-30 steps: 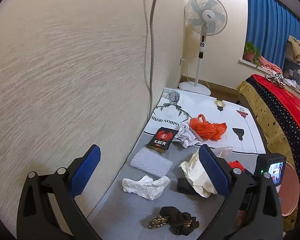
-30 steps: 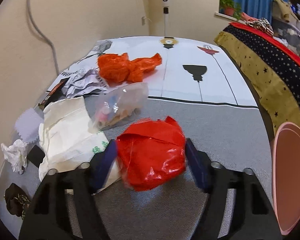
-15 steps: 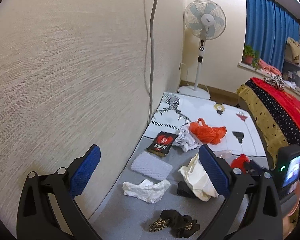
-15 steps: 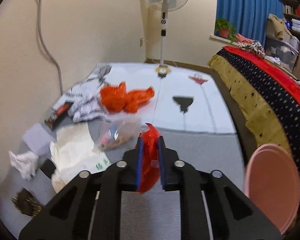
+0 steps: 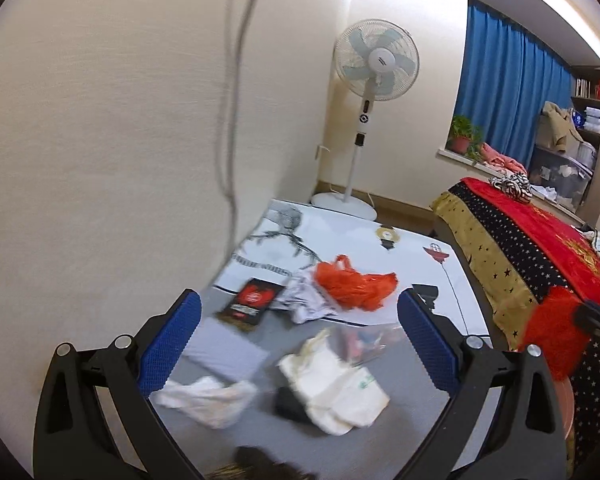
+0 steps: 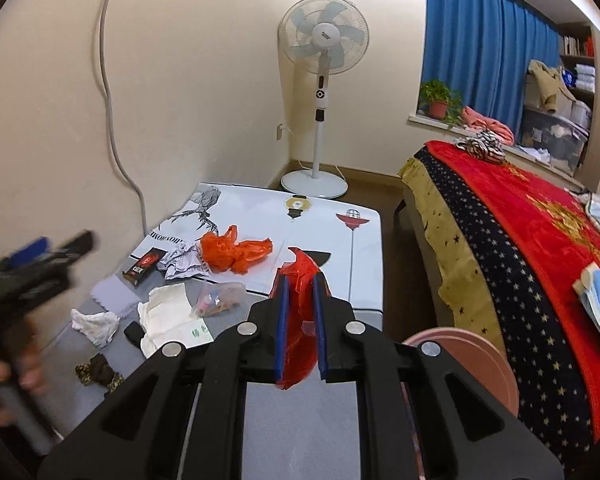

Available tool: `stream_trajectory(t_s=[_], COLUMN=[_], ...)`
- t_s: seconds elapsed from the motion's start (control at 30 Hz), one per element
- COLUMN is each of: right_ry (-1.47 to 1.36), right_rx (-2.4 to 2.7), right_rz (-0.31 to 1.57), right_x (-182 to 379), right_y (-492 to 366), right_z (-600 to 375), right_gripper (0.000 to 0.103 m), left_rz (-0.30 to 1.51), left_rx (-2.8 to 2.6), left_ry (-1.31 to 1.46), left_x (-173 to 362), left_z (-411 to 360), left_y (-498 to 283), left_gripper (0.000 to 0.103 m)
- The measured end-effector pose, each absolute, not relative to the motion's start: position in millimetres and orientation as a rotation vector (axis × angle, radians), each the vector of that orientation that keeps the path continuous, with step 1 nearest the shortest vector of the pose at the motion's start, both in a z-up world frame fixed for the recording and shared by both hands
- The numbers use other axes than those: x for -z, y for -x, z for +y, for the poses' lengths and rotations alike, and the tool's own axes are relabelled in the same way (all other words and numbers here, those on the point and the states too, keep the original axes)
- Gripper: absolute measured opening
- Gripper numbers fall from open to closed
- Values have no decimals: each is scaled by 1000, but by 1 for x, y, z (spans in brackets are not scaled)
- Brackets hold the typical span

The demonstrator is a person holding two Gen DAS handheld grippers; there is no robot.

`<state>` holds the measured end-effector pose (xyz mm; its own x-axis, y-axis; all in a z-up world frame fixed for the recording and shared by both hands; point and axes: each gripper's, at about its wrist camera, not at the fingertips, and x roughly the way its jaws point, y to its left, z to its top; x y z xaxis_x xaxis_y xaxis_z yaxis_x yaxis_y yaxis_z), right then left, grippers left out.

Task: Collect trash
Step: 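Grasp the white paper bag with the left gripper while the right gripper holds the red bag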

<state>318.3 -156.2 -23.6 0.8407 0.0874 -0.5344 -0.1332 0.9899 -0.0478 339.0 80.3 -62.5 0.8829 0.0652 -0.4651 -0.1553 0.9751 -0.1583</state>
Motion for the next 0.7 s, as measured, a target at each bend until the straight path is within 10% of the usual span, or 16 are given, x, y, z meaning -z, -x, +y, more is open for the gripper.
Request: stream_trajectory(t_s=[0.63, 0.7], right_ry=[1, 0], right_rx=[-114, -114], right_rz=[674, 680], right_x=[49, 50], right_y=[-340, -341], right_z=[-191, -191], right_gripper=[12, 12], left_rz=[691, 710], left_rx=[-69, -47], left_ry=[123, 104], left_x=[167, 171], left_z=[59, 55], left_y=[-420, -421], left_gripper=[70, 52])
